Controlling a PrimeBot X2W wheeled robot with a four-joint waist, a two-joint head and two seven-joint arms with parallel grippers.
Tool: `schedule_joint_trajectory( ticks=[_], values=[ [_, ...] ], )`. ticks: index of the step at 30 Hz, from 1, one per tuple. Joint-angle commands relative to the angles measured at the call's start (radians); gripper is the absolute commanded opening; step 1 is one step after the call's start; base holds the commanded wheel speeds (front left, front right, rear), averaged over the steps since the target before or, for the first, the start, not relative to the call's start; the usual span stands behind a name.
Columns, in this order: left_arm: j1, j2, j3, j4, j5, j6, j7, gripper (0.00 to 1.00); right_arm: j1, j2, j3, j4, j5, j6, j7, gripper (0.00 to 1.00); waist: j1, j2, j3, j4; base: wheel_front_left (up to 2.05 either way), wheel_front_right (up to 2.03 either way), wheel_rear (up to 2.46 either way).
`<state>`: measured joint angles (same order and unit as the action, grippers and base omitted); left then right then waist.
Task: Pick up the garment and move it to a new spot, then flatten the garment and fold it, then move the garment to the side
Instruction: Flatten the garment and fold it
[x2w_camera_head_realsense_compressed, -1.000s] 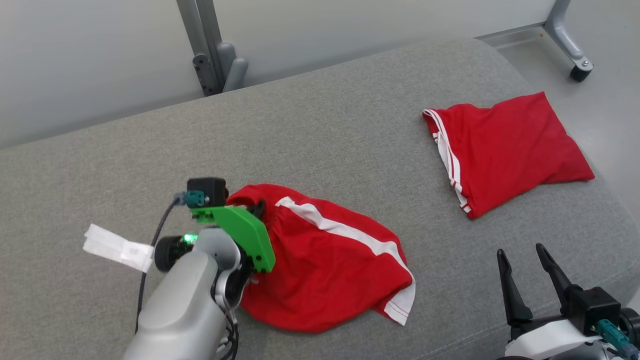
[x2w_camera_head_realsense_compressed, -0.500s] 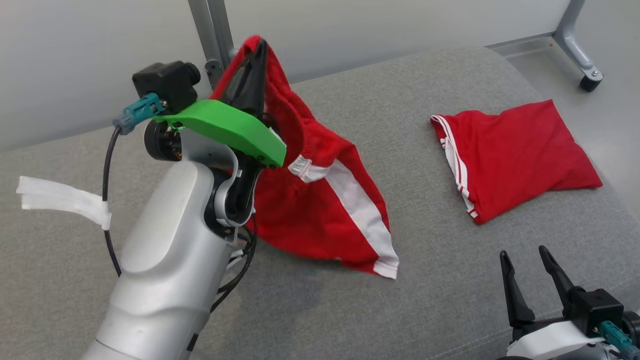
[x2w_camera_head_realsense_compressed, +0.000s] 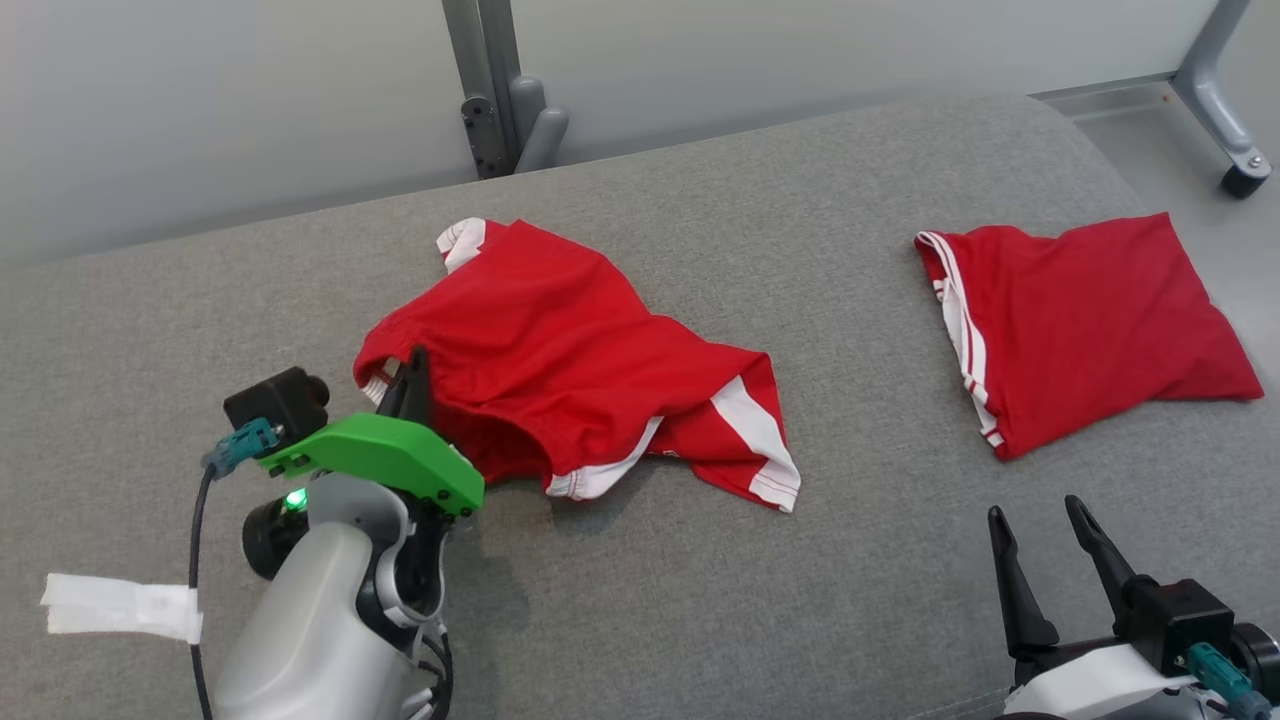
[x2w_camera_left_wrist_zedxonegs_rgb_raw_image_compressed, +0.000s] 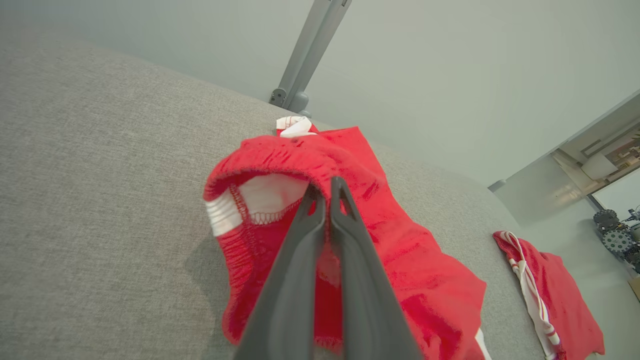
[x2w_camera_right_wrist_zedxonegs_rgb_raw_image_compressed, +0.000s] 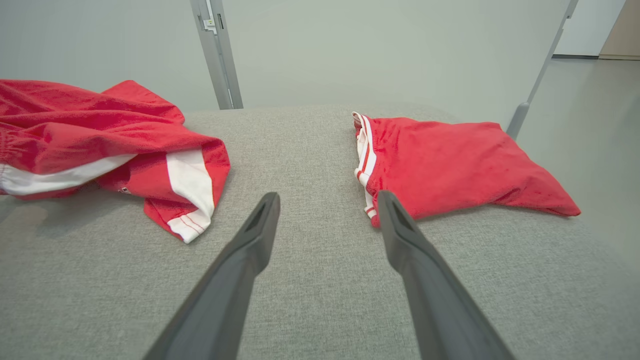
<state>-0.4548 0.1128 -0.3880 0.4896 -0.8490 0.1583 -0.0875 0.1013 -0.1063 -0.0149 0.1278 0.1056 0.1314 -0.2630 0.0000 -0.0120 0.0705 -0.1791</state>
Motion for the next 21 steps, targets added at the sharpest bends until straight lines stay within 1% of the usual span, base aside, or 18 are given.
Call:
schedule_joint_trajectory(
  ticks=[1, 4, 6, 7, 8, 9, 10, 13, 15, 19, 21],
  values=[
    [0.008, 0.008, 0.019, 0.029, -0.014, -0.003, -0.016, 0.00, -0.009, -0.003, 0.005, 0.002, 0.002, -0.001, -0.003, 1.00, 0.0000, 0.0120, 0.011, 0.016, 0.00, 0.00, 0.00],
    [-0.018, 0.015, 0.053, 0.115, -0.030, -0.015, -0.060, 0.00, -0.022, -0.010, 0.016, 0.006, 0.006, -0.001, -0.003, 1.00, 0.0000, 0.0120, 0.017, 0.026, 0.00, 0.00, 0.00],
    [-0.037, 0.011, 0.061, 0.160, -0.045, -0.044, -0.077, 0.00, -0.025, -0.013, 0.017, 0.007, 0.008, -0.001, -0.003, 1.00, 0.0000, 0.0120, 0.022, 0.032, 0.00, 0.00, 0.00],
    [-0.041, 0.008, 0.063, 0.184, -0.050, -0.061, -0.078, 0.07, -0.025, -0.015, 0.018, 0.008, 0.009, -0.001, -0.003, 1.00, 0.0000, 0.0120, 0.023, 0.034, 0.00, 0.00, 0.00],
    [-0.044, 0.004, 0.060, 0.204, -0.060, -0.082, -0.075, 0.57, -0.024, -0.015, 0.016, 0.009, 0.010, -0.001, -0.003, 1.00, 0.0000, 0.0120, 0.024, 0.037, 0.00, 0.00, 0.00],
    [-0.042, 0.000, 0.061, 0.226, -0.074, -0.099, -0.067, 0.92, -0.024, -0.016, 0.015, 0.010, 0.011, -0.001, -0.003, 1.00, 0.0000, 0.0120, 0.024, 0.039, 0.00, 0.00, 0.00],
    [-0.039, -0.003, 0.056, 0.246, -0.074, -0.118, -0.059, 1.00, -0.022, -0.016, 0.015, 0.012, 0.013, -0.001, -0.003, 1.00, 0.0000, 0.0120, 0.024, 0.040, 0.00, 0.00, 0.00],
    [-0.008, -0.007, 0.038, 0.289, -0.086, -0.170, -0.042, 1.00, -0.020, -0.013, 0.016, 0.016, 0.016, -0.001, -0.003, 1.00, 0.0000, 0.0120, 0.023, 0.036, 0.00, 0.00, 0.00],
    [0.016, 0.005, 0.037, 0.295, -0.086, -0.193, -0.058, 1.00, -0.015, -0.010, 0.013, 0.013, 0.016, -0.001, -0.003, 1.00, 0.0000, 0.0120, 0.023, 0.032, 0.00, 0.00, 0.00],
    [0.104, 0.022, 0.054, 0.236, -0.105, -0.222, -0.107, 1.00, 0.000, -0.010, 0.001, 0.011, 0.017, -0.001, -0.003, 1.00, 0.0000, 0.0120, 0.024, 0.028, 0.00, 0.00, 0.00],
    [0.159, 0.031, 0.058, 0.181, -0.110, -0.221, -0.116, 1.00, 0.008, -0.007, -0.001, 0.008, 0.015, -0.001, -0.003, 1.00, 0.0000, 0.0120, 0.029, 0.028, 0.00, 0.00, 0.00]
  ],
)
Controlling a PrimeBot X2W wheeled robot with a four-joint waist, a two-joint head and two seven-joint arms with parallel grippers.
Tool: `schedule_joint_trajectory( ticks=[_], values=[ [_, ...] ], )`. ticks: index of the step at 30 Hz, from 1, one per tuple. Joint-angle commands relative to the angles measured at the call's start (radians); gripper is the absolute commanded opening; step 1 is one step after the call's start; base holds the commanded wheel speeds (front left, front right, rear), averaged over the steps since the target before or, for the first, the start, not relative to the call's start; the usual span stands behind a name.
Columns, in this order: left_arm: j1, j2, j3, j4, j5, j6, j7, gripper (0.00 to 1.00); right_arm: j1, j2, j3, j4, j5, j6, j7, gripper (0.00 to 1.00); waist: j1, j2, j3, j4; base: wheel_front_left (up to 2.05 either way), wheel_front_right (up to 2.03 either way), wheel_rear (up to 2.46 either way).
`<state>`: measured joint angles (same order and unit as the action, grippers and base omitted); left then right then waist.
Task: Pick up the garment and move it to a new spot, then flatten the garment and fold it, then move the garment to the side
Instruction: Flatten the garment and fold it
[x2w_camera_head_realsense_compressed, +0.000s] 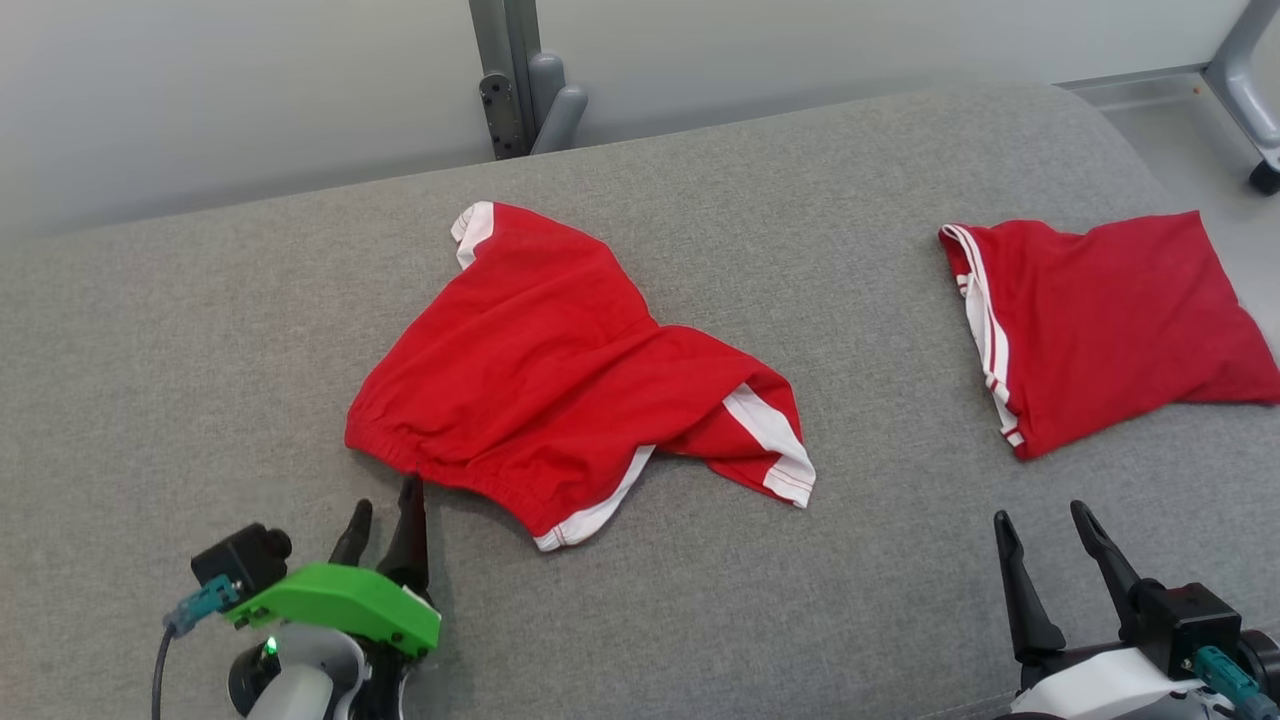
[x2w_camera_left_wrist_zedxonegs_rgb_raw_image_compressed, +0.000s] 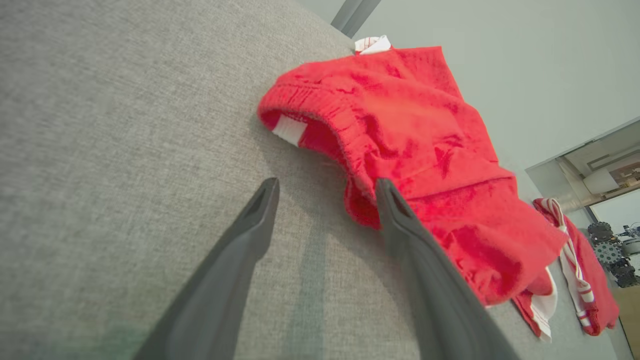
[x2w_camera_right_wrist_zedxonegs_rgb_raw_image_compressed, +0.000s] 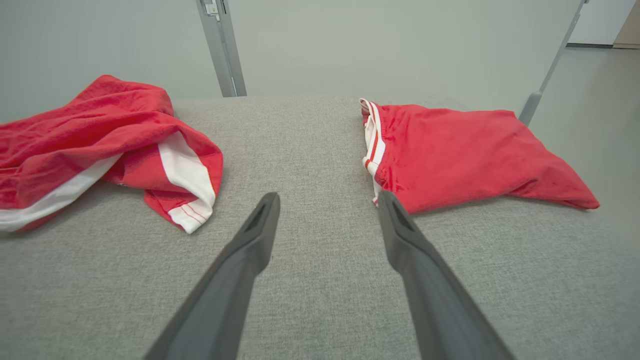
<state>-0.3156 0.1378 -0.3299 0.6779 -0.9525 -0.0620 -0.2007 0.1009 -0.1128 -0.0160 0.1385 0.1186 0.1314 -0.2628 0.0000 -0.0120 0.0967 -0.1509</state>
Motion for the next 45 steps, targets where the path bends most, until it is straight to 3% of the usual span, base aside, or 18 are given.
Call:
schedule_joint_trajectory(
  ticks=[1, 7, 9, 16, 25, 26, 27, 28, 29, 35, 40, 45],
  values=[
    [0.045, 0.009, -0.004, -0.041, -0.004, 0.004, -0.004, 1.00, 0.010, 0.000, -0.002, -0.004, 0.004, -0.001, -0.003, 1.00, 0.0000, 0.0120, 0.007, 0.000, 0.00, 0.00, 0.00],
    [0.170, -0.014, -0.072, -0.238, -0.012, -0.002, 0.069, 1.00, 0.004, 0.005, -0.011, -0.009, 0.009, -0.001, -0.003, 1.00, 0.0000, 0.0120, 0.030, 0.010, 0.00, 0.00, 0.00],
    [0.188, 0.000, -0.110, -0.281, 0.028, 0.023, 0.091, 1.00, -0.007, 0.006, -0.008, -0.008, 0.007, -0.001, -0.003, 1.00, 0.0000, 0.0120, 0.038, 0.012, 0.00, 0.00, 0.00],
    [0.178, -0.018, -0.176, -0.315, 0.082, 0.072, 0.119, 1.00, -0.038, -0.004, -0.001, -0.006, 0.013, -0.001, -0.003, 1.00, 0.0000, 0.0120, 0.052, -0.009, 0.00, 0.00, 0.00],
    [0.141, -0.004, -0.162, -0.303, 0.091, 0.080, 0.103, 1.00, -0.028, 0.006, -0.002, 0.000, 0.016, -0.001, -0.003, 1.00, 0.0000, 0.0120, 0.048, -0.046, 0.00, 0.00, 0.00],
    [0.134, -0.006, -0.170, -0.300, 0.090, 0.070, 0.112, 0.84, -0.027, 0.009, -0.003, 0.001, 0.017, -0.001, -0.003, 1.00, 0.0000, 0.0120, 0.048, -0.050, 0.00, 0.00, 0.00],
    [0.131, -0.007, -0.173, -0.296, 0.091, 0.069, 0.116, 0.42, -0.027, 0.011, -0.003, 0.002, 0.018, -0.001, -0.003, 1.00, 0.0000, 0.0120, 0.048, -0.052, 0.00, 0.00, 0.00],
    [0.126, -0.008, -0.178, -0.291, 0.096, 0.065, 0.117, 0.08, -0.029, 0.012, -0.004, 0.003, 0.020, -0.001, -0.003, 1.00, 0.0000, 0.0120, 0.049, -0.055, 0.00, 0.00, 0.00],
    [0.120, -0.009, -0.183, -0.285, 0.099, 0.064, 0.120, 0.00, -0.032, 0.014, -0.004, 0.004, 0.021, -0.001, -0.003, 1.00, 0.0000, 0.0120, 0.050, -0.057, 0.00, 0.00, 0.00],
    [0.082, -0.016, -0.218, -0.278, 0.100, 0.036, 0.162, 0.00, -0.042, 0.018, -0.008, 0.006, 0.024, -0.001, -0.003, 1.00, 0.0000, 0.0120, 0.052, -0.069, 0.00, 0.00, 0.00],
    [0.052, -0.014, -0.211, -0.398, 0.056, 0.024, 0.222, 0.00, -0.031, 0.022, -0.010, 0.006, 0.022, -0.001, -0.003, 1.00, 0.0000, 0.0120, 0.047, -0.074, 0.00, 0.00, 0.00],
    [0.021, -0.011, -0.180, -0.570, 0.018, 0.063, 0.274, 0.00, -0.022, 0.027, -0.014, 0.008, 0.023, -0.001, -0.003, 1.00, 0.0000, 0.0120, 0.042, -0.071, 0.00, 0.00, 0.00]
  ],
)
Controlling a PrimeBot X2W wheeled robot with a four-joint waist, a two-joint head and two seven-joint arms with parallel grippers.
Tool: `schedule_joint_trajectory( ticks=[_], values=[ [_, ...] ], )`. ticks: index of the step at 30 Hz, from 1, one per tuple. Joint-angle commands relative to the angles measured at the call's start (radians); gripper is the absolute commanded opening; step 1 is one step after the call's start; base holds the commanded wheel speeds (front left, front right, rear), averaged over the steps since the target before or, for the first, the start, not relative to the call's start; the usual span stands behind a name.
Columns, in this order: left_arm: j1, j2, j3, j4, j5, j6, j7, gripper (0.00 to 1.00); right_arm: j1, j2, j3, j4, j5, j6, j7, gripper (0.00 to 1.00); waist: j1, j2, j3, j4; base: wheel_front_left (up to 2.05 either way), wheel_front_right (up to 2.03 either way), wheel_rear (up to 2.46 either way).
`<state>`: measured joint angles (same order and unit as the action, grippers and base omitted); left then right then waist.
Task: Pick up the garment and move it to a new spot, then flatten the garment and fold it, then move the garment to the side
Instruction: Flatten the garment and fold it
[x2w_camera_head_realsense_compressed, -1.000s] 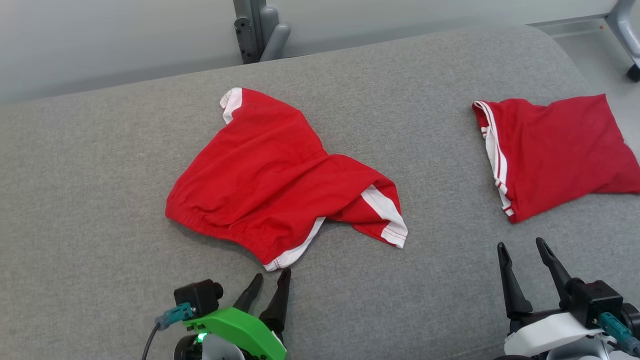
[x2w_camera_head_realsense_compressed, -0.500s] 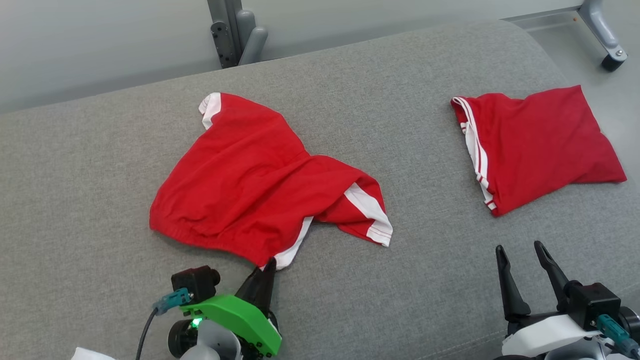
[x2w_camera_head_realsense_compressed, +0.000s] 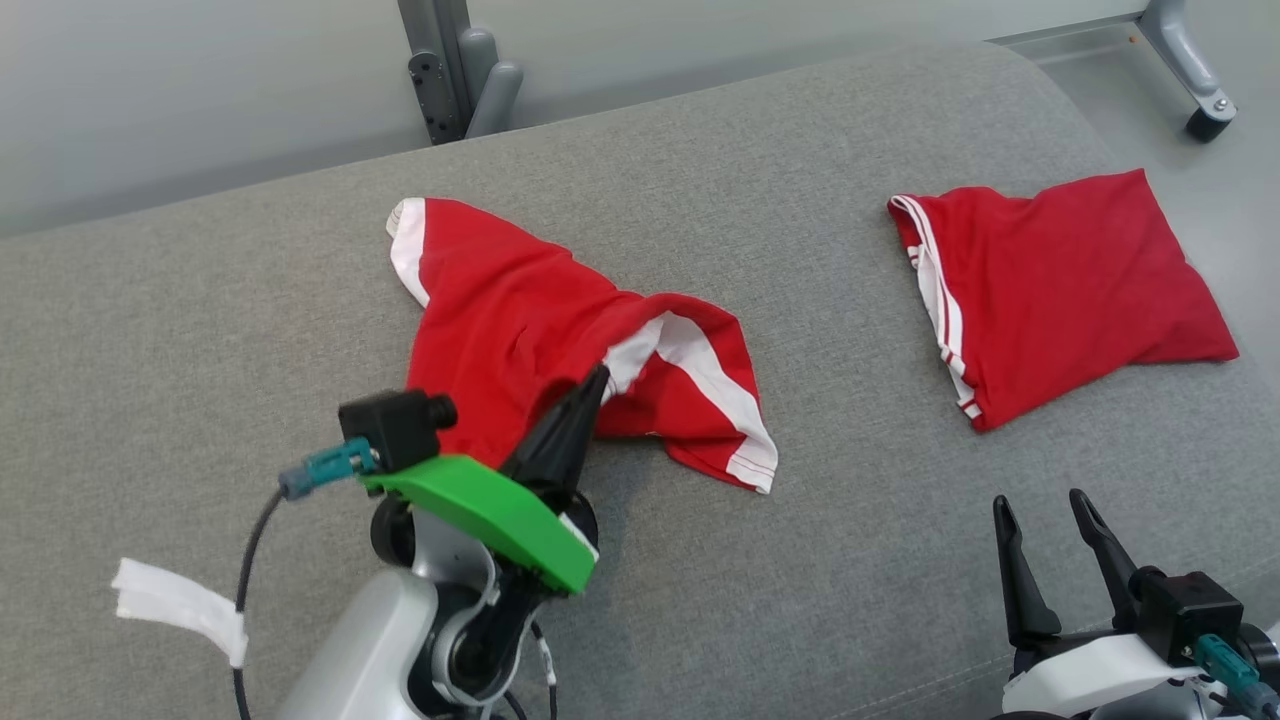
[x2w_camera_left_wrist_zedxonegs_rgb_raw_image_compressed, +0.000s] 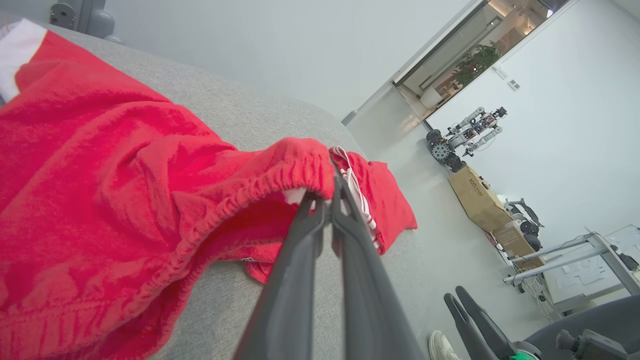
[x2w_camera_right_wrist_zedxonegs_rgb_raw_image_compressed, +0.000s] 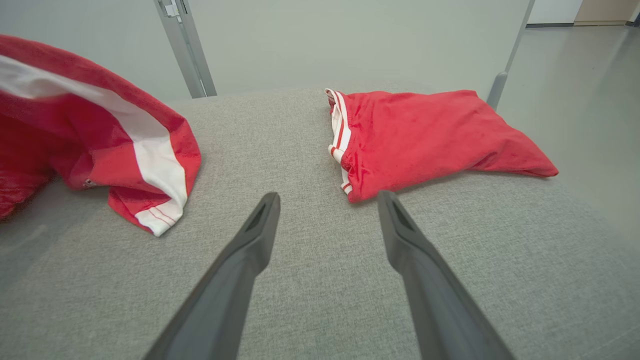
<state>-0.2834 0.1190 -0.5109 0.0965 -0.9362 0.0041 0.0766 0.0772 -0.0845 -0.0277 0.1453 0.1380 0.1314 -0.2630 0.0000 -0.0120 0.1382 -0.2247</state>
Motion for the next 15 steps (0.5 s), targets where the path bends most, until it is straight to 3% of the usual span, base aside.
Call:
schedule_joint_trajectory(
  ticks=[1, 7, 15],
  values=[
    [-0.026, 0.006, 0.013, -0.024, -0.007, 0.017, 0.014, 0.00, 0.004, 0.000, -0.005, 0.001, 0.006, -0.001, -0.003, 1.00, 0.0000, 0.0120, 0.001, 0.007, 0.00, 0.00, 0.00],
    [-0.162, 0.019, 0.021, -0.143, -0.027, 0.120, 0.177, 0.00, -0.007, 0.010, -0.001, 0.004, 0.008, -0.001, -0.003, 1.00, 0.0000, 0.0120, 0.017, 0.025, 0.00, 0.00, 0.00],
    [-0.367, 0.045, -0.008, -0.163, -0.061, 0.245, 0.458, 0.00, -0.021, 0.025, 0.002, 0.021, 0.018, -0.001, -0.003, 1.00, 0.0000, 0.0120, 0.013, 0.015, 0.00, 0.00, 0.00]
  ],
)
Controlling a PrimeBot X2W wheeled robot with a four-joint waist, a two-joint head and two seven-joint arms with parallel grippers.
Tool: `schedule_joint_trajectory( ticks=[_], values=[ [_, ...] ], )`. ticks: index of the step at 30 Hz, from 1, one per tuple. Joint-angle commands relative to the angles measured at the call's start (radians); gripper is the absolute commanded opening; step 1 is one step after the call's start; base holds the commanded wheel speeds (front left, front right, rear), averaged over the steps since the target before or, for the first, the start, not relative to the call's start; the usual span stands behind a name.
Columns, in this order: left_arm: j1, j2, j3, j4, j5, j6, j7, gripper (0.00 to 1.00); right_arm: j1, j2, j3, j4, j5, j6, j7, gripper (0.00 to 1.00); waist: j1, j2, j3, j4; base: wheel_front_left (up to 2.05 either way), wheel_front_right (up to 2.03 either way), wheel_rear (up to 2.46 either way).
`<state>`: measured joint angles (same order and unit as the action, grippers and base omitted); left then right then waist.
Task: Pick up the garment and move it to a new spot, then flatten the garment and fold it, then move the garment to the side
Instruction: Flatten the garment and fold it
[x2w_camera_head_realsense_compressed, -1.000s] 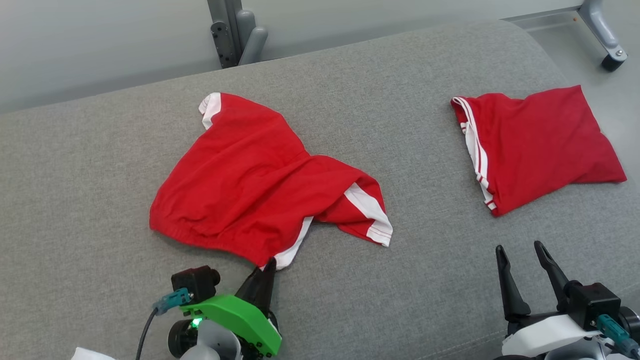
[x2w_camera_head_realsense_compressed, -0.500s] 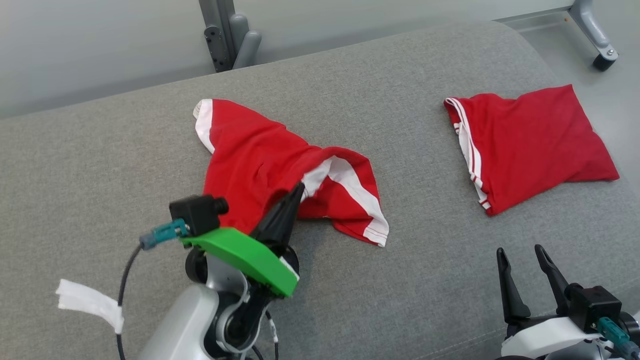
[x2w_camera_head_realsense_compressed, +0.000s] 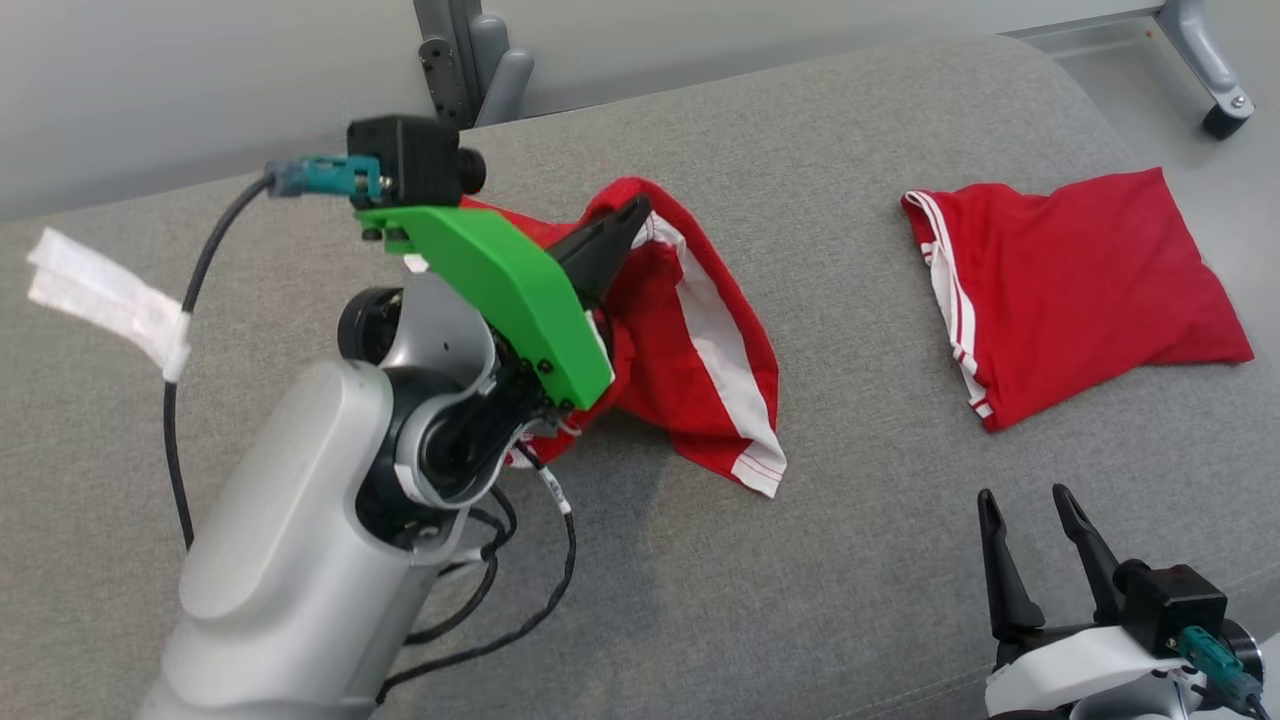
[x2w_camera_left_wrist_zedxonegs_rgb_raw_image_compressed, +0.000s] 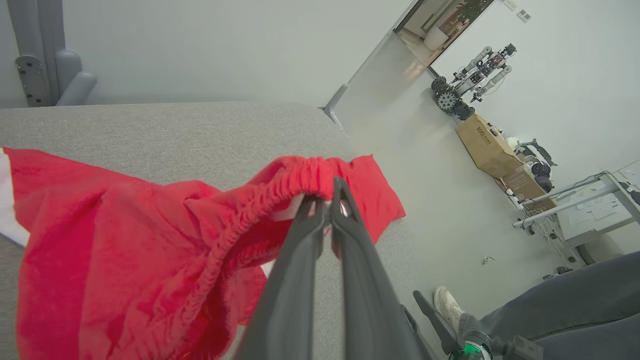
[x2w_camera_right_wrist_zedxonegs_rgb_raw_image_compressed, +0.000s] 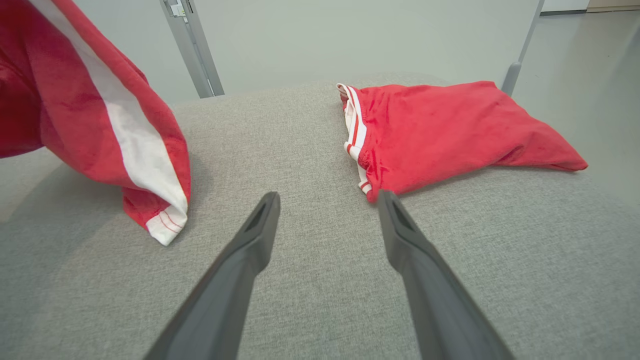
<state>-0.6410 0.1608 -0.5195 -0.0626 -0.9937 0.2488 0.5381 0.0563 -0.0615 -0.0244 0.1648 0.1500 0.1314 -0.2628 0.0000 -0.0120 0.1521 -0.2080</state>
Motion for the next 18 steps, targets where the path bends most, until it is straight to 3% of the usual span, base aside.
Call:
schedule_joint_trajectory(
  ticks=[1, 6, 12, 18],
  values=[
    [-0.035, 0.003, -0.003, -0.002, -0.002, 0.015, 0.022, 0.00, 0.001, 0.004, 0.000, 0.005, 0.006, -0.001, -0.003, 1.00, 0.0000, 0.0120, -0.003, -0.002, 0.00, 0.00, 0.00],
    [-0.156, -0.021, 0.001, 0.051, -0.002, 0.090, 0.105, 0.00, 0.012, 0.007, 0.016, 0.026, 0.011, -0.001, -0.003, 1.00, 0.0000, 0.0120, -0.020, 0.003, 0.00, 0.00, 0.00],
    [-0.252, -0.024, 0.031, 0.141, 0.022, 0.150, 0.123, 0.00, 0.016, 0.009, 0.033, 0.042, 0.019, -0.001, -0.003, 1.00, 0.0000, 0.0120, -0.046, 0.003, 0.00, 0.00, 0.00],
    [-0.169, 0.058, 0.063, 0.178, 0.011, 0.198, 0.161, 0.00, 0.029, 0.010, 0.029, 0.043, 0.024, -0.001, -0.003, 1.00, 0.0000, 0.0120, -0.059, 0.019, 0.00, 0.00, 0.00]
  ],
)
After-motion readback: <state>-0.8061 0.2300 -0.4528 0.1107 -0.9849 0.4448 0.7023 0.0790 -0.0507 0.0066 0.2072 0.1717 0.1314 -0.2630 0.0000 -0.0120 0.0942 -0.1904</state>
